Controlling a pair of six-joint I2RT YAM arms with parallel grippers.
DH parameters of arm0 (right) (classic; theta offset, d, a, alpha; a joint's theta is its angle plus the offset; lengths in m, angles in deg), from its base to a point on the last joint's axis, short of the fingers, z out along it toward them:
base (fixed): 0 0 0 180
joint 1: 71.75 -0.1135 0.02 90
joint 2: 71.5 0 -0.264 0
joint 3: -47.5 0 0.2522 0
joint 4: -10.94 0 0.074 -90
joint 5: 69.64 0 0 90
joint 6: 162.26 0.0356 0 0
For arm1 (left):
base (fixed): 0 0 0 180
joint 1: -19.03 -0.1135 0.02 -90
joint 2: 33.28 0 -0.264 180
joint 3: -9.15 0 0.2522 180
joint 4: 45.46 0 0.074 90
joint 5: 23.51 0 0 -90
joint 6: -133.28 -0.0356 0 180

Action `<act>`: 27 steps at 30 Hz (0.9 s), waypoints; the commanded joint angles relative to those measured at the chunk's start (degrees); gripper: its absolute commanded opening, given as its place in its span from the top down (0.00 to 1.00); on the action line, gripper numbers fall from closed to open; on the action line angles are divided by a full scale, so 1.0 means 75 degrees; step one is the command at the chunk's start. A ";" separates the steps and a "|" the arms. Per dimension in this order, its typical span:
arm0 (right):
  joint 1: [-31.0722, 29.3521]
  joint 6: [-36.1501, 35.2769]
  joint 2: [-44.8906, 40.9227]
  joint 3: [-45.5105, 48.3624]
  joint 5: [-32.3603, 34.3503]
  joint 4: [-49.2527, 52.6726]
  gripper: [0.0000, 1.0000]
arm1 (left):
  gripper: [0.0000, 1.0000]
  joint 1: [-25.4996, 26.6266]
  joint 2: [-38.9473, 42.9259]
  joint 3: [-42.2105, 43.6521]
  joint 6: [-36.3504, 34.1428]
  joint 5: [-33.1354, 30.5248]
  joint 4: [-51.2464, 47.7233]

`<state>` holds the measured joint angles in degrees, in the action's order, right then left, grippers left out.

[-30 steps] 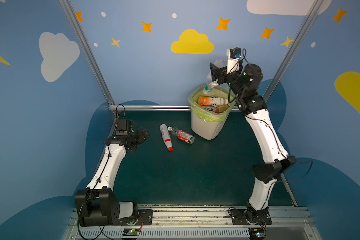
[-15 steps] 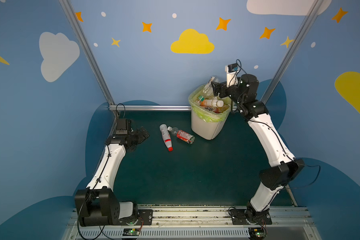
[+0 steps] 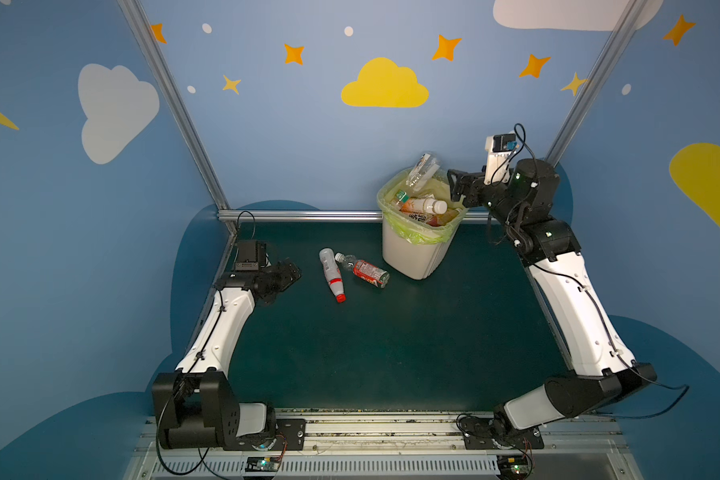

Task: Throw the plastic bottles in the bin
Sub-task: 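Withdraw the right gripper while the left gripper moves toward the white red-cap bottle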

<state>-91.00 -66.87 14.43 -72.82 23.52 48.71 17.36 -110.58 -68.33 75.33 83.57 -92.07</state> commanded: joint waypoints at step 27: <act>0.0512 0.0999 -0.1110 0.2323 -0.0751 0.3900 0.08 | 0.11 0.1523 -0.3029 -0.2514 -0.0104 -0.1244 -0.0905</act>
<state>-87.76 -59.40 7.46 -56.45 19.74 76.21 27.52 -131.13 -85.08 75.20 75.48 -96.00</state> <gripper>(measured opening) 0.916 0.888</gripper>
